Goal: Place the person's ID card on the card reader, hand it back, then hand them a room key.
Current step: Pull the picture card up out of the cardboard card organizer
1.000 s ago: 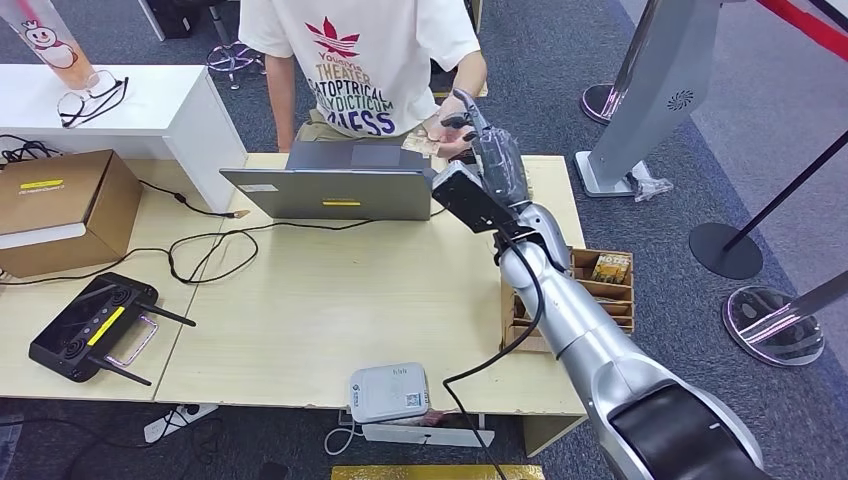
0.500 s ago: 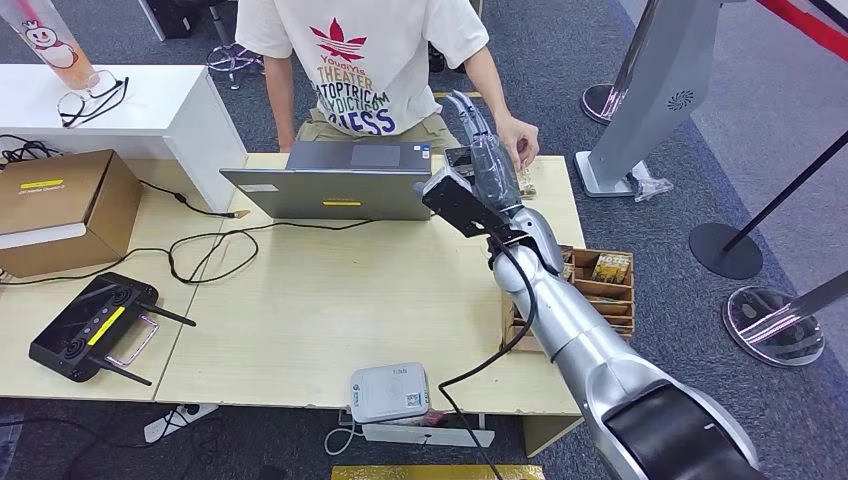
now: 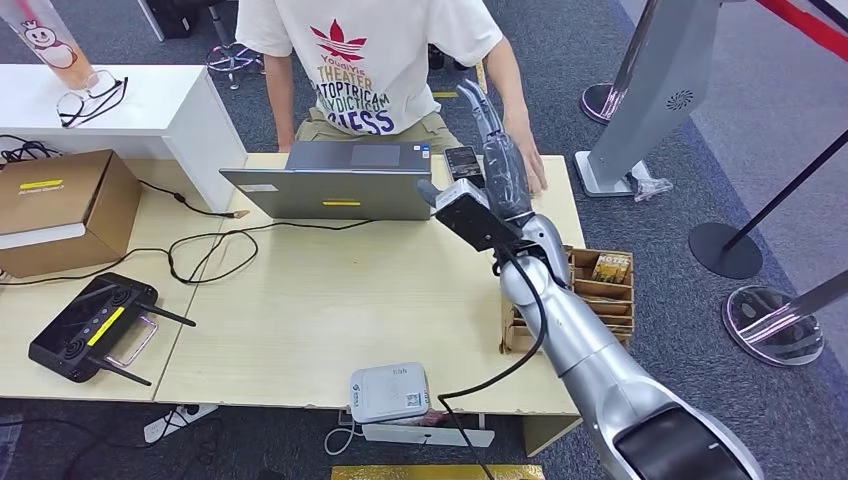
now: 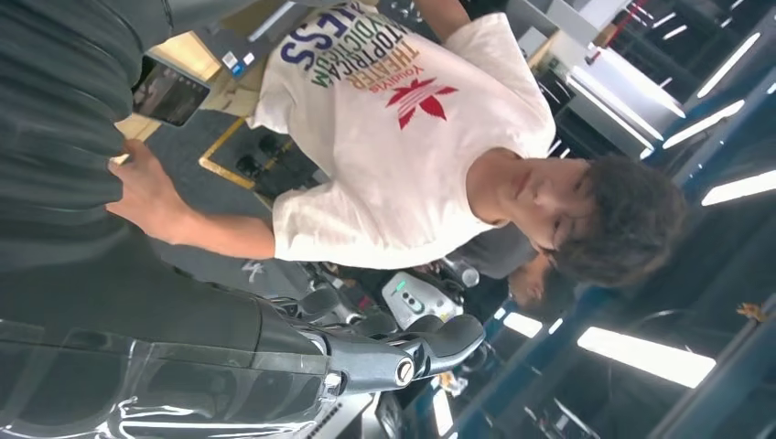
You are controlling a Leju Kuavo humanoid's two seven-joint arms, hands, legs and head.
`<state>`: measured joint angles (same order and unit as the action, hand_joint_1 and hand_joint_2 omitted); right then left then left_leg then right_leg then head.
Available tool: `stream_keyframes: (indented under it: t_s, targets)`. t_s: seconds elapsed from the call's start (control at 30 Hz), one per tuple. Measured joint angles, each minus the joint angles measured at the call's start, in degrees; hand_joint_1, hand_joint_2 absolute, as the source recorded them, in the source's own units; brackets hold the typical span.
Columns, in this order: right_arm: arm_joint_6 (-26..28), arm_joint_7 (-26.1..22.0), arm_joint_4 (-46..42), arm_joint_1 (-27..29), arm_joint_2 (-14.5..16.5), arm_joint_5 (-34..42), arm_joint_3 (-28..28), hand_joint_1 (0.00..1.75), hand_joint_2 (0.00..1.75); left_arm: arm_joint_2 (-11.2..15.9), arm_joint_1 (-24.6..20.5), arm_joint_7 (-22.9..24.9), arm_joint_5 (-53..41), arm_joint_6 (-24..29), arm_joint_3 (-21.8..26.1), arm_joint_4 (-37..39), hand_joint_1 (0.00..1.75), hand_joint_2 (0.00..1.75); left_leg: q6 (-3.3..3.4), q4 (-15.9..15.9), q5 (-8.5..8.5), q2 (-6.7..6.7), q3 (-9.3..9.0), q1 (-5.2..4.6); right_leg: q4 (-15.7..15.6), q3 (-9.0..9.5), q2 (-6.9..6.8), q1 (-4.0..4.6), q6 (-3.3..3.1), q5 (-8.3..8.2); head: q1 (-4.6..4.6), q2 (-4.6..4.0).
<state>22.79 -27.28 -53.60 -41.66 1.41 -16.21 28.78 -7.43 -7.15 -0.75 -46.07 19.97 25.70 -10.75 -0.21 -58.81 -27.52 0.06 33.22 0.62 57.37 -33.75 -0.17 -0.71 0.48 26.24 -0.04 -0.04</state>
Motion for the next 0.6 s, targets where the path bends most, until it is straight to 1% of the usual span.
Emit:
stream_keyframes:
  t_s: [0.23, 0.6]
  targets:
    - [0.8, 0.0, -5.3, 2.5, -2.5, 0.0, -0.2, 0.00, 1.75, 0.1, 0.1, 0.0, 0.1, 0.0, 0.0, 0.0, 0.00, 0.00, 0.00, 0.0, 0.00, 0.01, 0.00, 0.00, 0.0, 0.00, 0.00, 0.00, 0.00, -0.01, 0.00, 0.00]
    - [0.8, 0.0, -7.2, 3.3, -3.6, 0.0, -0.2, 0.00, 1.75, 0.2, 0.1, 0.0, 0.1, 0.0, 0.0, 0.0, 0.00, 0.00, 0.00, 0.0, 0.00, 0.01, 0.00, 0.00, 0.0, 0.00, 0.01, 0.00, 0.00, 0.00, 0.00, 0.00]
